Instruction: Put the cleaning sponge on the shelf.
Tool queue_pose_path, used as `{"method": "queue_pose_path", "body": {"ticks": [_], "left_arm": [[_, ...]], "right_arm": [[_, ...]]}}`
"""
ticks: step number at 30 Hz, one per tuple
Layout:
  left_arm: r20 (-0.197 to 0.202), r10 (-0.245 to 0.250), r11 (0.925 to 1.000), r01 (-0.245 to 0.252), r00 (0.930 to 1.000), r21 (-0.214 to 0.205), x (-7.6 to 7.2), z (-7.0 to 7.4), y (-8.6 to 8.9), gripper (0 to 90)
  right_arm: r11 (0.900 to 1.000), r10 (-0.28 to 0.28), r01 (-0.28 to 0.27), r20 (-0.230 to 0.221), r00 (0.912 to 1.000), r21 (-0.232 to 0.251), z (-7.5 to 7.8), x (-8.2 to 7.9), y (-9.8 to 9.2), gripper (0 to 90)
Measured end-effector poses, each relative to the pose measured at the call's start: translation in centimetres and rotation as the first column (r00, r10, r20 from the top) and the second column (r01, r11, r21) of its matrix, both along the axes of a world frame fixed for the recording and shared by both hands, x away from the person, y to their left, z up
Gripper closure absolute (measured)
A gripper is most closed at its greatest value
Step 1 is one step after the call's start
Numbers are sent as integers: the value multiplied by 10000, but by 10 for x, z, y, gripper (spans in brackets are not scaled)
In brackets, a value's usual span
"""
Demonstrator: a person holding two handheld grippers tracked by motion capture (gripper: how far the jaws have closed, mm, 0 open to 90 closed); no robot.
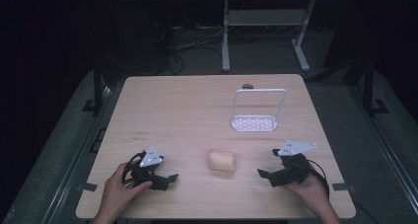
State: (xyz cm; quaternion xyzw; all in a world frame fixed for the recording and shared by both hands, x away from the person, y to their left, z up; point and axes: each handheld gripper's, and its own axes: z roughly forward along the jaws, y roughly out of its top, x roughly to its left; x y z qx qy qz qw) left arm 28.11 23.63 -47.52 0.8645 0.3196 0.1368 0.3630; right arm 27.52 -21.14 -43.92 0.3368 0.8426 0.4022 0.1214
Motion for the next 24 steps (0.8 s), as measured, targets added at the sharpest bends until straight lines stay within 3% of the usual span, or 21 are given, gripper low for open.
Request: {"method": "queue_pose_path", "body": {"ticks": [24], "left_arm": [[-2, -3, 10000, 3, 10000, 0, 0, 0, 0, 126]], "right_arm": [[9950, 1001, -1001, 25, 9950, 54, 6, 15, 32, 87]]}}
